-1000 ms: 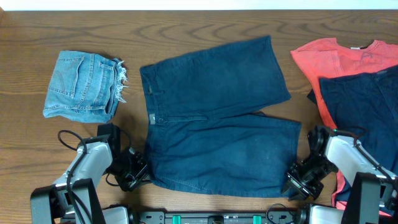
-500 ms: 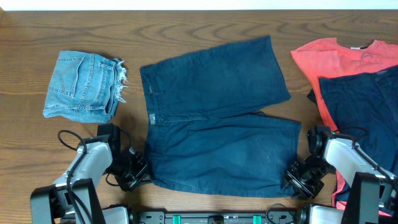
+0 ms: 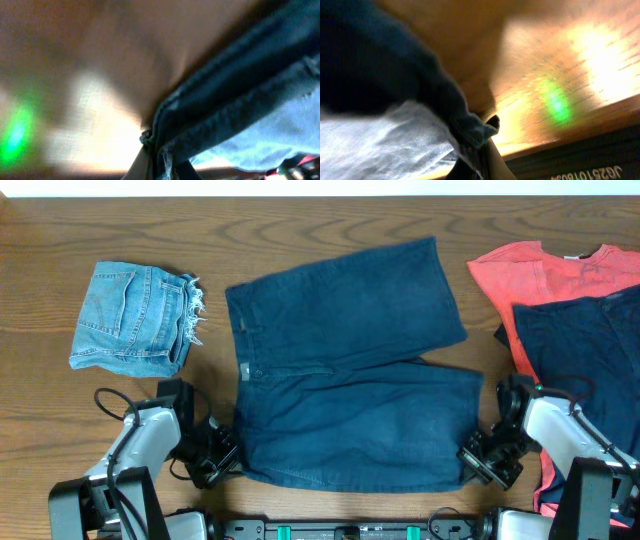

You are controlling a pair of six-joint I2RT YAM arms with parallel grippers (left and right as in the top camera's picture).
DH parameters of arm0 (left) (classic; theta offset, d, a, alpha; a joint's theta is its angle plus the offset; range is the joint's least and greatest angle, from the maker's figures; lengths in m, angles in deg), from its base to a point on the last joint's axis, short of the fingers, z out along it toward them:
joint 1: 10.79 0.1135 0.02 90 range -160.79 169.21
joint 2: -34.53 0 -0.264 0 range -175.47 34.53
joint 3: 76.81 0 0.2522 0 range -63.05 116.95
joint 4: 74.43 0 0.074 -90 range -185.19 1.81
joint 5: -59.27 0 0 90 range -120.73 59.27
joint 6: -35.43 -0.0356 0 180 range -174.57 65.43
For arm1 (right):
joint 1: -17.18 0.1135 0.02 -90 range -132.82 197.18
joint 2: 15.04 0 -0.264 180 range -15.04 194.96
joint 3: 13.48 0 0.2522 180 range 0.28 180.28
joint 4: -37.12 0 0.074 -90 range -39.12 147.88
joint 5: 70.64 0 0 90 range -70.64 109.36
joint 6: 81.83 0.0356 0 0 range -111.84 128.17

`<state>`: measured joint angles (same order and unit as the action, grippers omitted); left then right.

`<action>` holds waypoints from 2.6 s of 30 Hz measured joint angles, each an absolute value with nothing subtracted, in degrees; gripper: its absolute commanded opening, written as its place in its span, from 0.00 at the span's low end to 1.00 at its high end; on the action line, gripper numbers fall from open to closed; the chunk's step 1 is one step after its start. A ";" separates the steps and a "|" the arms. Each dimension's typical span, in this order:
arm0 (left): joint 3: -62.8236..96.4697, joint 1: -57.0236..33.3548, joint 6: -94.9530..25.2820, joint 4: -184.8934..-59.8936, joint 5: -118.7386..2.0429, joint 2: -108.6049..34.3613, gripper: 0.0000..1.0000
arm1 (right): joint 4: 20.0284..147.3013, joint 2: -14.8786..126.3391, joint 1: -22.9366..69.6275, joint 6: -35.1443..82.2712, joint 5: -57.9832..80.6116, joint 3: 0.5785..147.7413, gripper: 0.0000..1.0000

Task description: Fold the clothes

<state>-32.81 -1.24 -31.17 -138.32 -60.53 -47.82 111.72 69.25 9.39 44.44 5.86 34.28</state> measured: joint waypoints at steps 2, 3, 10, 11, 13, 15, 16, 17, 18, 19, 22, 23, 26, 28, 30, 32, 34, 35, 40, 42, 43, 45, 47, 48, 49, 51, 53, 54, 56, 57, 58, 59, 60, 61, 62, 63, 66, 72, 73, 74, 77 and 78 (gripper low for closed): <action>-30.98 -1.27 -32.44 -142.10 -60.36 -47.82 0.06 | 113.64 68.77 9.39 43.06 4.83 37.54 0.01; -29.54 -1.27 -33.05 -144.11 -60.36 -47.82 0.06 | 114.97 68.24 9.39 42.32 4.37 39.37 0.01; -21.58 -1.27 -35.48 -153.16 -60.82 -44.80 0.06 | 123.39 60.81 9.46 38.08 1.62 56.23 0.01; -20.84 -1.27 -35.57 -153.97 -61.04 -43.86 0.06 | 124.07 59.74 9.46 37.57 1.10 58.70 0.01; -18.78 -1.35 -35.63 -156.28 -61.87 -40.89 0.06 | 125.36 58.10 9.65 36.83 0.33 63.61 0.01; -16.90 -1.55 -35.79 -158.45 -62.30 -38.03 0.06 | 126.62 57.14 9.96 36.31 -0.24 68.05 0.01; -15.66 -1.59 -35.90 -160.09 -62.39 -36.13 0.06 | 127.37 56.90 9.96 36.04 -0.63 69.93 0.01; -14.69 -1.59 -36.00 -161.59 -62.41 -34.79 0.06 | 128.26 56.83 9.98 35.85 -0.91 71.61 0.01; -13.84 -1.57 -36.07 -163.15 -62.30 -33.57 0.06 | 129.40 56.81 9.96 35.65 -1.18 73.23 0.01; -12.88 -1.57 -36.25 -165.09 -62.09 -32.30 0.06 | 130.23 56.81 9.96 35.52 -1.31 74.32 0.01; -10.26 -1.59 -36.44 -169.79 -61.10 -28.39 0.06 | 132.72 56.81 9.96 35.08 -1.68 77.14 0.01; -9.49 -1.59 -36.42 -170.90 -60.71 -26.97 0.06 | 133.90 56.81 9.96 34.97 -1.70 78.11 0.01; -8.42 -1.57 -36.42 -173.44 -60.10 -23.52 0.06 | 136.26 56.81 9.96 34.82 -1.68 79.81 0.01; -8.40 -1.57 -36.42 -174.69 -59.86 -21.96 0.06 | 136.64 56.77 9.96 34.73 -1.83 80.36 0.01; -8.40 -1.57 -36.42 -174.97 -59.81 -21.05 0.06 | 136.05 56.79 9.98 34.67 -1.99 80.42 0.01; -8.40 -1.59 -36.44 -174.58 -59.86 -20.83 0.06 | 133.82 56.79 10.00 34.64 -2.51 80.42 0.01; -8.40 -1.59 -36.44 -173.27 -59.83 -21.00 0.06 | 130.91 57.01 10.35 34.71 -3.28 80.42 0.01; -8.40 -1.59 -36.42 -172.41 -59.83 -21.16 0.06 | 129.44 57.23 10.48 34.91 -3.69 80.42 0.01; -8.38 -1.86 -36.42 -168.26 -59.48 -23.52 0.06 | 122.54 60.94 11.29 37.01 -5.79 80.42 0.01; -8.38 -1.90 -36.42 -166.14 -59.09 -24.81 0.06 | 120.68 63.35 12.01 37.95 -5.99 80.44 0.01; -8.36 -1.92 -36.38 -165.00 -58.81 -25.55 0.05 | 120.07 64.24 12.36 38.21 -5.94 80.44 0.01; -8.36 -1.90 -36.40 -163.04 -57.67 -27.21 0.06 | 118.49 66.63 13.46 38.78 -5.66 80.44 0.01; -8.36 -1.90 -36.40 -161.07 -56.62 -29.44 0.06 | 116.18 69.34 14.48 39.19 -5.64 80.44 0.01; -8.36 -1.92 -36.40 -160.20 -56.36 -30.23 0.06 | 115.22 70.08 14.72 39.34 -5.75 80.44 0.01; -8.36 -1.99 -36.38 -159.28 -56.01 -31.21 0.06 | 113.88 71.02 15.03 39.41 -5.79 80.44 0.01; -8.36 -2.05 -36.38 -156.89 -55.57 -33.42 0.06 | 110.95 72.59 15.58 39.85 -6.25 80.42 0.01; -8.33 -2.12 -36.38 -154.10 -55.31 -35.78 0.06 | 107.78 73.90 15.97 40.42 -6.64 80.42 0.01; -8.27 -2.18 -36.38 -152.72 -55.27 -36.94 0.06 | 106.01 74.45 16.06 40.63 -6.84 80.42 0.01; -8.18 -2.36 -36.38 -150.10 -55.22 -39.08 0.06 | 102.52 75.41 16.34 41.25 -7.28 80.42 0.01; -8.12 -2.40 -36.38 -148.98 -55.22 -40.00 0.06 | 101.16 75.85 16.45 41.66 -7.52 80.42 0.01; -8.05 -2.40 -36.38 -148.00 -55.22 -40.80 0.07 | 99.46 76.53 16.60 42.08 -7.71 80.42 0.01; -8.03 -2.43 -36.38 -146.64 -55.20 -41.68 0.06 | 98.39 76.99 16.67 42.43 -7.91 80.42 0.01; -8.01 -2.45 -36.38 -145.11 -55.20 -42.64 0.06 | 96.77 77.95 16.82 42.93 -7.95 80.42 0.01; -7.94 -2.49 -36.35 -143.91 -55.16 -43.32 0.06 | 95.26 78.95 17.04 43.52 -7.93 80.42 0.01; -7.92 -2.49 -36.38 -142.60 -55.07 -44.15 0.06 | 93.90 79.89 17.26 43.96 -7.89 80.42 0.01; -7.92 -2.51 -36.38 -141.46 -54.76 -44.87 0.06 | 92.16 81.25 17.63 44.46 -7.80 80.42 0.01; -7.94 -2.51 -36.40 -137.79 -53.95 -46.29 0.09 | 85.93 85.29 18.79 45.62 -7.32 80.42 0.01; -7.92 -2.51 -36.33 -130.38 -52.25 -46.82 0.27 | 67.46 94.60 20.78 46.75 -7.52 80.49 0.10; -7.92 -2.49 -36.53 -129.73 -51.38 -46.82 0.30 | 64.68 95.67 21.04 47.04 -7.32 80.49 0.36; -7.92 -2.34 -36.40 -129.49 -50.20 -46.82 0.33 | 61.75 96.85 21.11 47.21 -6.31 80.53 0.68; -7.92 -1.66 -36.62 -129.29 -47.35 -46.82 0.46 | 56.90 99.76 20.73 47.21 -3.38 80.86 0.82; -7.92 -1.46 -36.44 -129.31 -46.68 -46.82 0.46 | 56.84 100.26 20.62 47.19 -2.90 80.88 0.83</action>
<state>-7.92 -1.46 -36.44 -129.31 -46.68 -46.82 56.84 100.26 20.62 47.19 -2.90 80.88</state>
